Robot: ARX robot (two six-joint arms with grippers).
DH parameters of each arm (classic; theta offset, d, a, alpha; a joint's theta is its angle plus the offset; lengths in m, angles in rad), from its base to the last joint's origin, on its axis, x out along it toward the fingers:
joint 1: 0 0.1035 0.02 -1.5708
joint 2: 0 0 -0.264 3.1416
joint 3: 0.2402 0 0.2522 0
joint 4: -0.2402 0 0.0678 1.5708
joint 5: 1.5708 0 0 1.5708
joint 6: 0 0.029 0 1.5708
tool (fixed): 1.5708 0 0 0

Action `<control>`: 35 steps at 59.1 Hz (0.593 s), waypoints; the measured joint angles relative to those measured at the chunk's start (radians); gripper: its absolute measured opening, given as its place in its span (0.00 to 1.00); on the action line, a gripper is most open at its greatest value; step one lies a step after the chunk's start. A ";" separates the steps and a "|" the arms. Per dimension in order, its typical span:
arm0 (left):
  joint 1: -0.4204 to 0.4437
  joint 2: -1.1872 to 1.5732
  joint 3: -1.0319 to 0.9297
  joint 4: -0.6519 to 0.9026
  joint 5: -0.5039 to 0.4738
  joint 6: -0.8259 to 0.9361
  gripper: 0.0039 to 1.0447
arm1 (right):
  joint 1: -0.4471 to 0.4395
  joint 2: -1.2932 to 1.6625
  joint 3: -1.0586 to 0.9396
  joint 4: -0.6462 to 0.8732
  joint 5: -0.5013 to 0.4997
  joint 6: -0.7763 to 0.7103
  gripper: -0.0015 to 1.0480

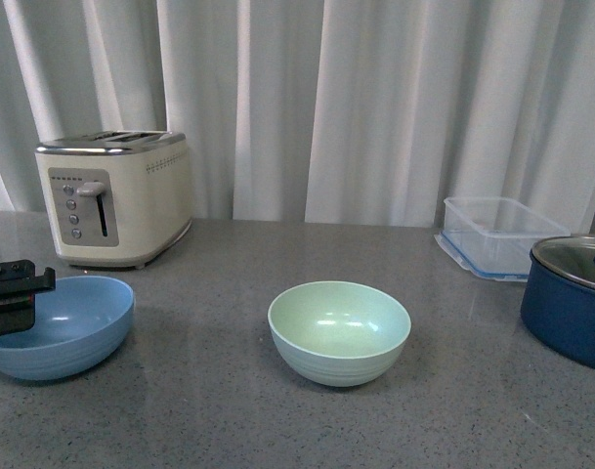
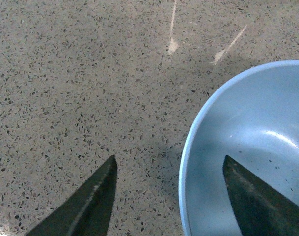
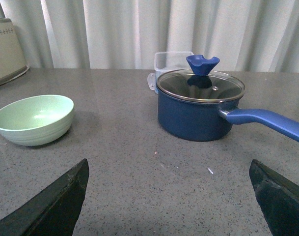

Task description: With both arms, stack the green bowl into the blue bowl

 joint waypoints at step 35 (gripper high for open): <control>-0.010 -0.012 0.032 -0.061 -0.007 -0.048 0.03 | 0.000 0.000 0.000 0.000 0.000 0.000 0.90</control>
